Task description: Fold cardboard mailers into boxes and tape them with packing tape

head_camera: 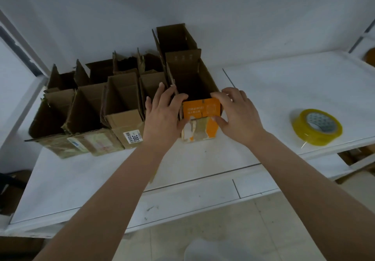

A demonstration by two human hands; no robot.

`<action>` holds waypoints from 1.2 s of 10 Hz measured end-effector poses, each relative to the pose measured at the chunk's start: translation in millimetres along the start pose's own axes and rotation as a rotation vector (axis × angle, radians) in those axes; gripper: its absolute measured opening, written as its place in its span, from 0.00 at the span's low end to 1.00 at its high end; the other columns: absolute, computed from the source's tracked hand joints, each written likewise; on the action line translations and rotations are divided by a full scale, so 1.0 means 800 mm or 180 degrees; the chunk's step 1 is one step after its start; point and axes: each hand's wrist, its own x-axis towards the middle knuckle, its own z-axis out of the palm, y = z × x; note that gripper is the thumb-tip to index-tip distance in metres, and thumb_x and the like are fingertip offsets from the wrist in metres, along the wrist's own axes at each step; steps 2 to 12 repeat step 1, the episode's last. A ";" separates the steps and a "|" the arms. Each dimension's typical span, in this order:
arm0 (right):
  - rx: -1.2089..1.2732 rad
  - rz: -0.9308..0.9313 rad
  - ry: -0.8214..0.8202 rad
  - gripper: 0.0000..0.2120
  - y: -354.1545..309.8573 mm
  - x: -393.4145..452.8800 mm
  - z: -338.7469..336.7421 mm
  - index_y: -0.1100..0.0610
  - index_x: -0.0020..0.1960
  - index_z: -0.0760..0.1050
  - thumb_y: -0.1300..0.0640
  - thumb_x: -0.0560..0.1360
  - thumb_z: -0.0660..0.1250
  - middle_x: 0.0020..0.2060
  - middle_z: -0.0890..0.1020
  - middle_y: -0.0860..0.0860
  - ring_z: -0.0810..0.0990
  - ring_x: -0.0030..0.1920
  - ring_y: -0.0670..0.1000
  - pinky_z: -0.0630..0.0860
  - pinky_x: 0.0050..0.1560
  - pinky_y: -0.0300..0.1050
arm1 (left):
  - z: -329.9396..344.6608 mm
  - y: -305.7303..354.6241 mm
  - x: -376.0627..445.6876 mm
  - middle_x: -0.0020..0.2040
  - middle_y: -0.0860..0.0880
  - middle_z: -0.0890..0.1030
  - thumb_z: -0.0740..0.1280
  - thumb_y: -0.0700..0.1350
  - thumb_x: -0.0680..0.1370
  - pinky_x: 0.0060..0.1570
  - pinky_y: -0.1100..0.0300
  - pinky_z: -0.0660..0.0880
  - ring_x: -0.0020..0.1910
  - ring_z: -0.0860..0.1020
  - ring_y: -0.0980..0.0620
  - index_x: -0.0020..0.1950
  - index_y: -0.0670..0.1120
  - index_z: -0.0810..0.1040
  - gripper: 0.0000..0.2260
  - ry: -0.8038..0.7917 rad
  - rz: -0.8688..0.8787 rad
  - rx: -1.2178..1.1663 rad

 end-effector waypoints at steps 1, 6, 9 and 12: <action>-0.0004 -0.0075 0.0124 0.25 -0.002 -0.011 -0.004 0.56 0.70 0.69 0.51 0.75 0.69 0.65 0.71 0.58 0.71 0.63 0.59 0.72 0.58 0.53 | -0.014 0.006 -0.017 0.67 0.40 0.73 0.72 0.42 0.74 0.69 0.38 0.64 0.73 0.63 0.38 0.64 0.42 0.77 0.19 0.0355 0.0156 -0.0297; -0.0004 -0.0075 0.0124 0.25 -0.002 -0.011 -0.004 0.56 0.70 0.69 0.51 0.75 0.69 0.65 0.71 0.58 0.71 0.63 0.59 0.72 0.58 0.53 | -0.014 0.006 -0.017 0.67 0.40 0.73 0.72 0.42 0.74 0.69 0.38 0.64 0.73 0.63 0.38 0.64 0.42 0.77 0.19 0.0355 0.0156 -0.0297; -0.0004 -0.0075 0.0124 0.25 -0.002 -0.011 -0.004 0.56 0.70 0.69 0.51 0.75 0.69 0.65 0.71 0.58 0.71 0.63 0.59 0.72 0.58 0.53 | -0.014 0.006 -0.017 0.67 0.40 0.73 0.72 0.42 0.74 0.69 0.38 0.64 0.73 0.63 0.38 0.64 0.42 0.77 0.19 0.0355 0.0156 -0.0297; -0.0004 -0.0075 0.0124 0.25 -0.002 -0.011 -0.004 0.56 0.70 0.69 0.51 0.75 0.69 0.65 0.71 0.58 0.71 0.63 0.59 0.72 0.58 0.53 | -0.014 0.006 -0.017 0.67 0.40 0.73 0.72 0.42 0.74 0.69 0.38 0.64 0.73 0.63 0.38 0.64 0.42 0.77 0.19 0.0355 0.0156 -0.0297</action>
